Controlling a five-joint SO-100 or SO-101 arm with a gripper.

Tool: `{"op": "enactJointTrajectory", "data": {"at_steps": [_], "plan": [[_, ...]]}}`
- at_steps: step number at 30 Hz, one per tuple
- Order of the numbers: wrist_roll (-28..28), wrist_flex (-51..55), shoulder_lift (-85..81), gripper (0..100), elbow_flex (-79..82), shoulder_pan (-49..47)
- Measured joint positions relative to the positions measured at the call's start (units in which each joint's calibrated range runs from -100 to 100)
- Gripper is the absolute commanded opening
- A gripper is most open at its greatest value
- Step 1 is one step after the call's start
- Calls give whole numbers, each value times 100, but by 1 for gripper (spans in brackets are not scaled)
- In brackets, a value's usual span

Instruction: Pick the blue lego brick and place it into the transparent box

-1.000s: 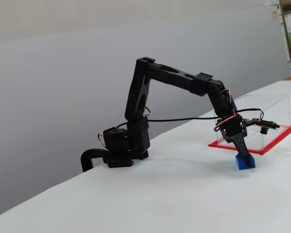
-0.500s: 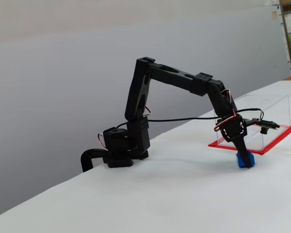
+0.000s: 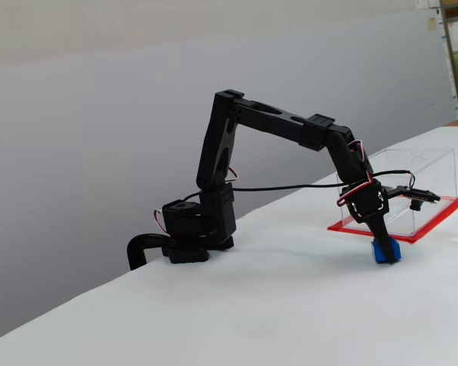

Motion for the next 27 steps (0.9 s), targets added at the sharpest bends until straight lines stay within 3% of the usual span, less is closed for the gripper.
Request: {"op": "enactJointTrajectory", "data": {"at_steps": [12, 27], "plan": [[0, 0, -1150, 15, -9, -21], [0, -9, -3340, 15, 1077, -53]]}}
